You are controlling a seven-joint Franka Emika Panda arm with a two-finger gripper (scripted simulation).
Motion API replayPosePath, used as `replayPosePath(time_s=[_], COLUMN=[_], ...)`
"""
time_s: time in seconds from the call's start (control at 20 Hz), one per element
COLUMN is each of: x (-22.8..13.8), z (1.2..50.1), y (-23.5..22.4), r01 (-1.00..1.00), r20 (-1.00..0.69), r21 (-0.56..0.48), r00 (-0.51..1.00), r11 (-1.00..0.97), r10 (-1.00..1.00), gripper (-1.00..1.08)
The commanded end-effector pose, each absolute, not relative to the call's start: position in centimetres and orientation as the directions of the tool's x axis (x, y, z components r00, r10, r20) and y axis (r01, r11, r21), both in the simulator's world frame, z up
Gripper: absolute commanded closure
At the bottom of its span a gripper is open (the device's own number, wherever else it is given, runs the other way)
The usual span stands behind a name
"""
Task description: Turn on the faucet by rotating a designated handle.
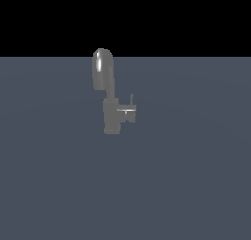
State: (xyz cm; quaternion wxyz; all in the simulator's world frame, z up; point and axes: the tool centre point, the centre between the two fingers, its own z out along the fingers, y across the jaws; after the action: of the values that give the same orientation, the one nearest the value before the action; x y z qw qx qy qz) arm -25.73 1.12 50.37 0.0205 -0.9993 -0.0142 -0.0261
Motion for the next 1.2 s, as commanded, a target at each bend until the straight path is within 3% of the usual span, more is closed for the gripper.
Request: replayPosePath(time_s=[0.0, 0.55, 1.15], x=[-25.7, -24.0, -18.2], z=[50.4, 50.1, 48.7], y=[1.1, 1.3, 1.3], r01=[0.029, -0.013, -0.168], r20=[0.053, 0.013, -0.135], r21=[-0.040, -0.080, -0.200], r00=[0.998, 1.000, 0.980], r11=[-0.999, -0.997, -0.965], r10=[0.027, -0.014, -0.143], gripper=[1.08, 1.08, 1.08])
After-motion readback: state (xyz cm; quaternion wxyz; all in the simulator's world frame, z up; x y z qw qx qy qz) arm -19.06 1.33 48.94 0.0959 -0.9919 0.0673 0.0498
